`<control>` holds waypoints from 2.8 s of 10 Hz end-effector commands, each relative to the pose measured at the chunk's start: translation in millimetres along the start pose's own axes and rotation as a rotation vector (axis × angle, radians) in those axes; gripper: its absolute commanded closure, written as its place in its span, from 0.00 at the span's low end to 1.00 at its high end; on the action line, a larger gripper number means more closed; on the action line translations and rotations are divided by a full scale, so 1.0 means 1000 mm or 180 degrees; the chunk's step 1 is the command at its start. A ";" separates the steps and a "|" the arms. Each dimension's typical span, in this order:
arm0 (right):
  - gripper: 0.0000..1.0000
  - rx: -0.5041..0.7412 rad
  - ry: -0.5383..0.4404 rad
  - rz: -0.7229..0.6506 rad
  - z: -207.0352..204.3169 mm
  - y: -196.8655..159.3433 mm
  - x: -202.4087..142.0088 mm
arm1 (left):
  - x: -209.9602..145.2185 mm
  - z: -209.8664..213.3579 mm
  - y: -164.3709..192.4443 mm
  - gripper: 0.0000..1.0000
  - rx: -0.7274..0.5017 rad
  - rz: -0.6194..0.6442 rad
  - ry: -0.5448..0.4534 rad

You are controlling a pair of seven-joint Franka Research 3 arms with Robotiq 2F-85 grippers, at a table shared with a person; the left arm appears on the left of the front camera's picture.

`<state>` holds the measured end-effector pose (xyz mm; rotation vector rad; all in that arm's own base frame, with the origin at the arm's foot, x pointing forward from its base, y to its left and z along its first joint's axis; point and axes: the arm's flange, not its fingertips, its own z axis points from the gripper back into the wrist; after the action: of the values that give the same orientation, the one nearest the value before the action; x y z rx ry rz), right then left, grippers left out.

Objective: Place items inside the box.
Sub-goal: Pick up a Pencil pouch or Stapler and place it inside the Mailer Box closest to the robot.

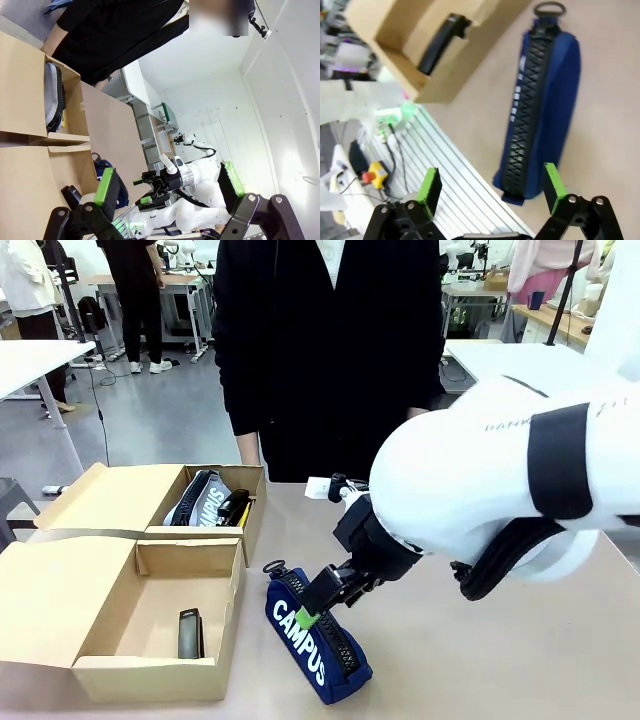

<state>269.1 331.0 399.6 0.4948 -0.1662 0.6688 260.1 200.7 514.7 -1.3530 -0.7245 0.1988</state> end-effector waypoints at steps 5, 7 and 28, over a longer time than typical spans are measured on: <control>0.00 -0.0393 0.0380 -0.0345 -0.039 0.001 0.040 | -0.001 0.000 -0.001 0.00 -0.0068 -0.0063 -0.0033; 0.00 -0.0431 0.0642 -0.0337 -0.071 0.002 0.046 | -0.001 0.000 -0.001 0.00 -0.0068 -0.0063 -0.0033; 1.00 0.0038 0.0277 -0.1229 -0.030 -0.020 -0.007 | -0.001 0.000 -0.001 0.00 -0.0068 -0.0063 -0.0033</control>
<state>294.9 349.8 347.8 0.3979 0.0470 0.3579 260.1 200.7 514.7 -1.3529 -0.7247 0.1987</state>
